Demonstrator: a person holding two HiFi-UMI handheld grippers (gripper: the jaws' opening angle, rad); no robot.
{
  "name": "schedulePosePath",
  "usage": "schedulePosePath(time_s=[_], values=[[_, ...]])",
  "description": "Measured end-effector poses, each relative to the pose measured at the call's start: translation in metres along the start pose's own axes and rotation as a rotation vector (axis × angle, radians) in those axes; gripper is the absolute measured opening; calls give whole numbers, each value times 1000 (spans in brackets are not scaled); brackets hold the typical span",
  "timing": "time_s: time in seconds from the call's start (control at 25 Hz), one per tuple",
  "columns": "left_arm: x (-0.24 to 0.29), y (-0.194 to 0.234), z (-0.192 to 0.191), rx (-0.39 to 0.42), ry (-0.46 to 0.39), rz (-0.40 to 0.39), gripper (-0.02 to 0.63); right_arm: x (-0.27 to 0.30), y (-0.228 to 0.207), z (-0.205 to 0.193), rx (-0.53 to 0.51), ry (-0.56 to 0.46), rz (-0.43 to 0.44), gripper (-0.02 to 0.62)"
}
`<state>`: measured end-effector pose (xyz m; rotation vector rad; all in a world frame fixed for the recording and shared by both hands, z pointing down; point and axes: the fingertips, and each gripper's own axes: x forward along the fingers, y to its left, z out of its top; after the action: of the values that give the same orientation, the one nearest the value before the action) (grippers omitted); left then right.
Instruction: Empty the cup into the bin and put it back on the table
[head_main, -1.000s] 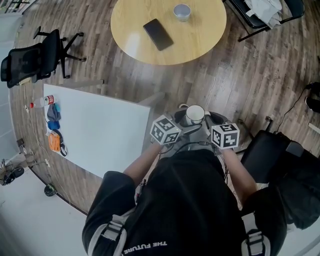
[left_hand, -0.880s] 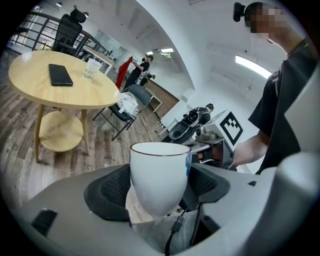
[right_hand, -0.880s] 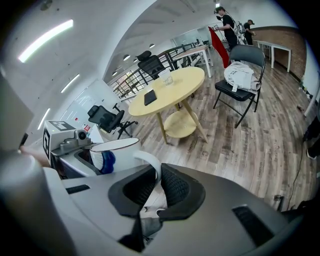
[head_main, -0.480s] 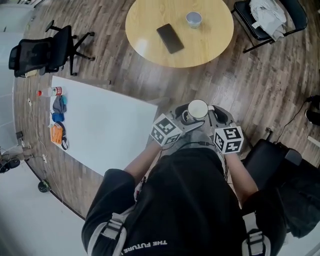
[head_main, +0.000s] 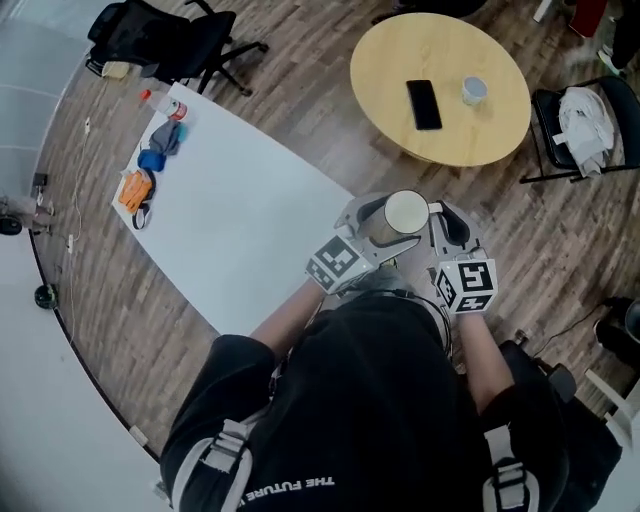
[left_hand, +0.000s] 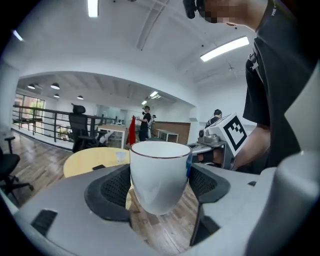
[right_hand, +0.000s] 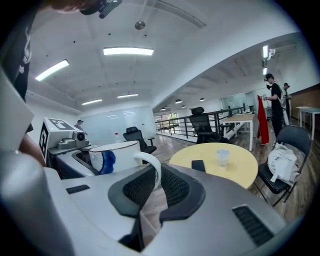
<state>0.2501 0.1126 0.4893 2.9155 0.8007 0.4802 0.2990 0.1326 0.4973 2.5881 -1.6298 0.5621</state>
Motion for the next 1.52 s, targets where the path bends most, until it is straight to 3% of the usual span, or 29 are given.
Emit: schedulePosePath(time_s=[0.24,0.52,0.68,0.92,1.24,1.52], values=[[-107,29,-9,-42,-56,324,367,51,109,16,-104,14,308,46],[-269,46,-47,-124,-101,689,367,96,285,8,-221,47,660,46],[-334,44,-81,-167,-82,824,367,108,360,-14,-280,80,799,46],[-377,59,-145,-251,-34,880,367,137,416,-59,-372,134,863,46],[-388,105,-231,-303,34,855,367,199,435,-134,-418,236,874,46],[-384,118,-251,-296,29,832,367,216,432,-154,-408,269,839,46]])
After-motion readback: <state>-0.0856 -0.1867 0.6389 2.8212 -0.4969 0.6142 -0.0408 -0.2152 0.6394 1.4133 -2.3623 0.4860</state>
